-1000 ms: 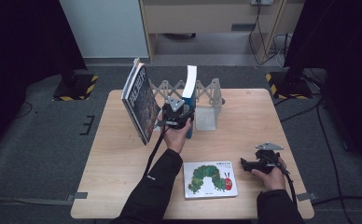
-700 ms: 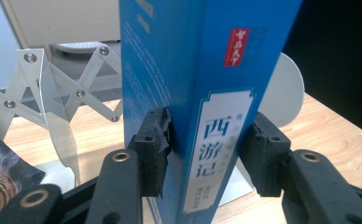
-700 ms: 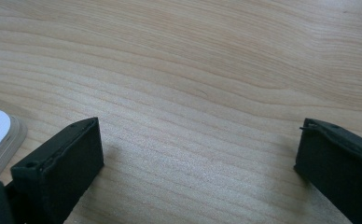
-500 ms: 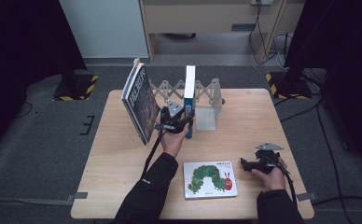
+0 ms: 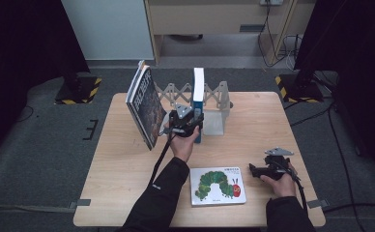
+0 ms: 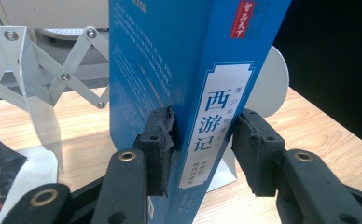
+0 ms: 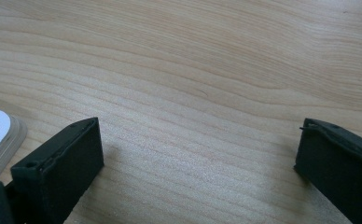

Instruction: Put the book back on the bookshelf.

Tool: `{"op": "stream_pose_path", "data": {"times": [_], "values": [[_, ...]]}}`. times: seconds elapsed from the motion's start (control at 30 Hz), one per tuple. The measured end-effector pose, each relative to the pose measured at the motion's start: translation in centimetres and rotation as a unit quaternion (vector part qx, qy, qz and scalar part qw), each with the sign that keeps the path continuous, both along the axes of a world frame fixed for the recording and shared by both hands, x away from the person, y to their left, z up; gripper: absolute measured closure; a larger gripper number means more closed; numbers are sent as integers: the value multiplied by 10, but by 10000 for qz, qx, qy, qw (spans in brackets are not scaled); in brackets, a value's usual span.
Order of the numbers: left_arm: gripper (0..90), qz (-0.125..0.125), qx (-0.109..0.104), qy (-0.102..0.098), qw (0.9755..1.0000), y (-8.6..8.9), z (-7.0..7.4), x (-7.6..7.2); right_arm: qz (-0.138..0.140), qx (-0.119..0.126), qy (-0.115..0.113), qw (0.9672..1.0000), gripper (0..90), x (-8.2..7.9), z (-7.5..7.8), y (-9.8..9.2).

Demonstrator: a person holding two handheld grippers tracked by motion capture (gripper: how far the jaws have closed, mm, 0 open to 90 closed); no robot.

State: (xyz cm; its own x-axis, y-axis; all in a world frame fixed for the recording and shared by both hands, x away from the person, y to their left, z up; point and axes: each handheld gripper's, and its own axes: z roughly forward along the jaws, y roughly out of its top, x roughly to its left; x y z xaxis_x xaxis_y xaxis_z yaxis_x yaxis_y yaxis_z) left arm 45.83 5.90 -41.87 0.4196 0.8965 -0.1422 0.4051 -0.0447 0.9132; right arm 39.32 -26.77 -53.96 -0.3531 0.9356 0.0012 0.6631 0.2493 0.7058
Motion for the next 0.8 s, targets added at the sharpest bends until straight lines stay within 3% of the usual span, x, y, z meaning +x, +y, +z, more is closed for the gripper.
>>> {"op": "stream_pose_path", "data": {"times": [0.33, 0.53, 0.7, 0.8], "values": [[539, -196, 59, -146, 9997, 6, -3, -3, 6, 1, 0, 10000, 9, 0, 0, 0], [489, -432, 213, -207, 9986, 12, -1, -16, 6, 1, -1, 10000, 9, 0, 0, 0], [459, -656, 156, -124, 9976, 23, 0, -31, -16, 0, 23, 10000, 2, 0, 0, 1], [431, -780, 60, 30, 9969, 32, 0, -40, -23, 5, 29, 10000, 2, 0, 0, 1]]}}
